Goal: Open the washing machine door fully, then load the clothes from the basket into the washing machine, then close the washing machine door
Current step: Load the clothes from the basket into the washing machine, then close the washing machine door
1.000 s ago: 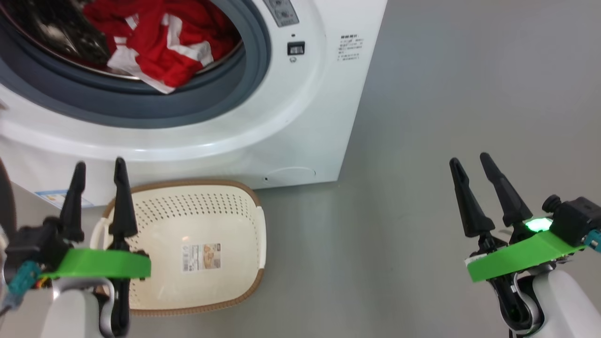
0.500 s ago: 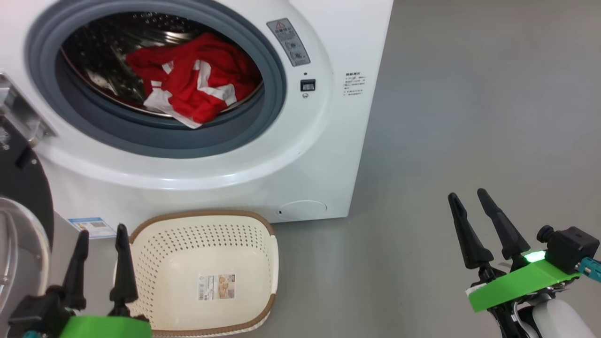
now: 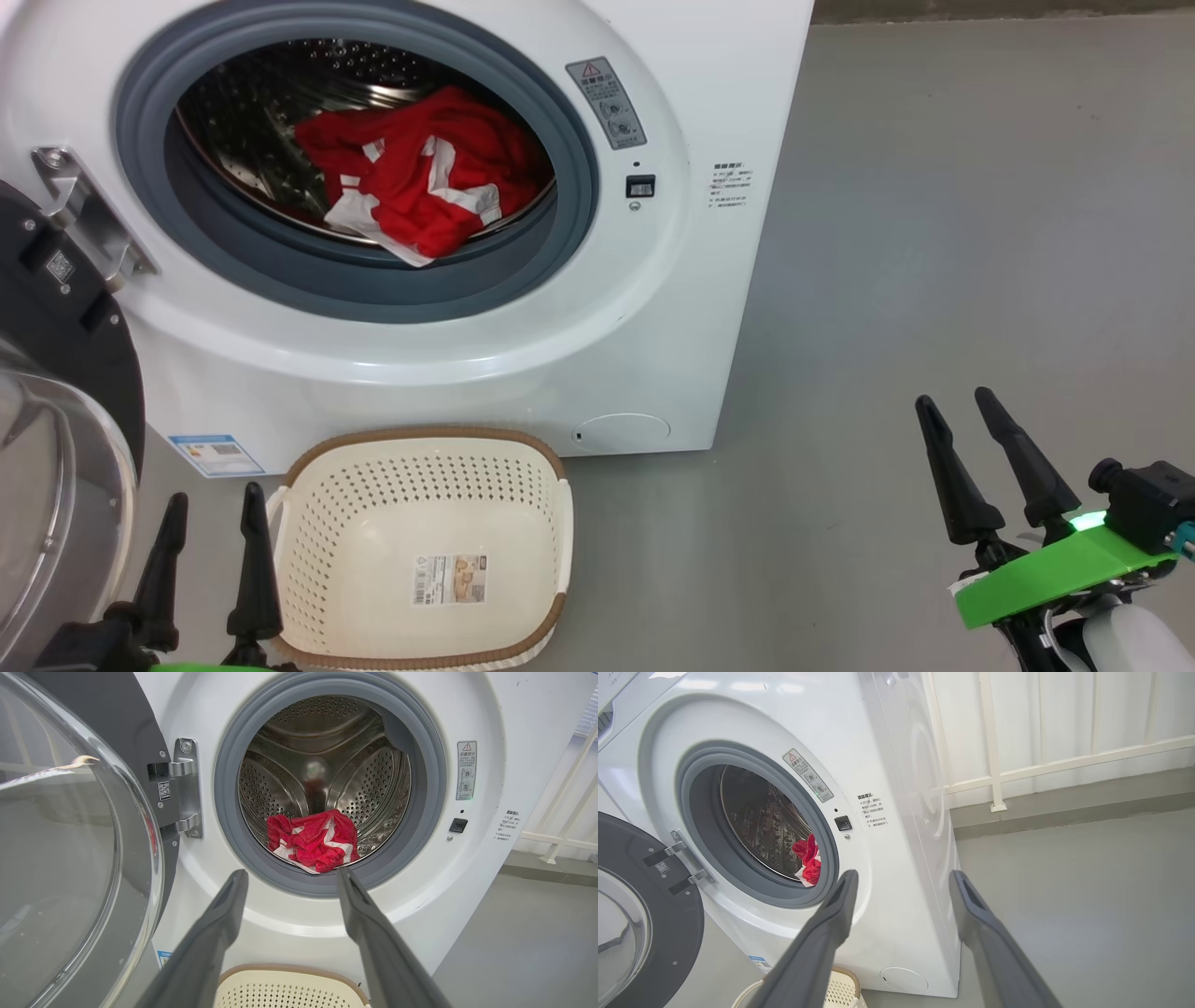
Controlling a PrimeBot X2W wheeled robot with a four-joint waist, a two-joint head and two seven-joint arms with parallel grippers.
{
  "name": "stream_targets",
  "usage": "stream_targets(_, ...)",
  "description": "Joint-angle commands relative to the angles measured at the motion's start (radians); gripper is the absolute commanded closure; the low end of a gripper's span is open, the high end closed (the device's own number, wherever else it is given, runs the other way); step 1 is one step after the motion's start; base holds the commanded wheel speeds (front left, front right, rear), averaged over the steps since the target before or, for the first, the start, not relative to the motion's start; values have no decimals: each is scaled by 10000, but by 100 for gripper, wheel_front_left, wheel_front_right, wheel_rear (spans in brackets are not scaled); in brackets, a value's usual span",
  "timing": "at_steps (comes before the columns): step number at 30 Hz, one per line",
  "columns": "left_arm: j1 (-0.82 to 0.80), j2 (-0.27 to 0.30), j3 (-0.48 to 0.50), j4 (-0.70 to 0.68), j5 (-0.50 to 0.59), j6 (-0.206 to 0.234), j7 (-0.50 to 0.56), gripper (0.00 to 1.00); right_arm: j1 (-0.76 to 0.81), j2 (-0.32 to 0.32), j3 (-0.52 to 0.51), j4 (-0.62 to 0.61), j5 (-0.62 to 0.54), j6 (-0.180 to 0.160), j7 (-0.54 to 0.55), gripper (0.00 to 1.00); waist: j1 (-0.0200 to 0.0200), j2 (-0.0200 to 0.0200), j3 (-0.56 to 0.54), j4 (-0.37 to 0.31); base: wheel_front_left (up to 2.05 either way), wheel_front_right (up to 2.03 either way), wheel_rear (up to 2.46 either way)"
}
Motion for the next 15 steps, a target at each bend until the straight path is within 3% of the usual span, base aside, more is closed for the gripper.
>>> stream_targets(1,-62,127,334,-291,48,-7,-51,0,8,-185,71,-176,-183,90,-48,0,0,0,4,11,0,0,0)
stream_targets(15,-46,125,157,-246,53,84,-51,0,43,-125,-232,61,-757,90,-48,0,0,0,-51,-45,0,0,0)
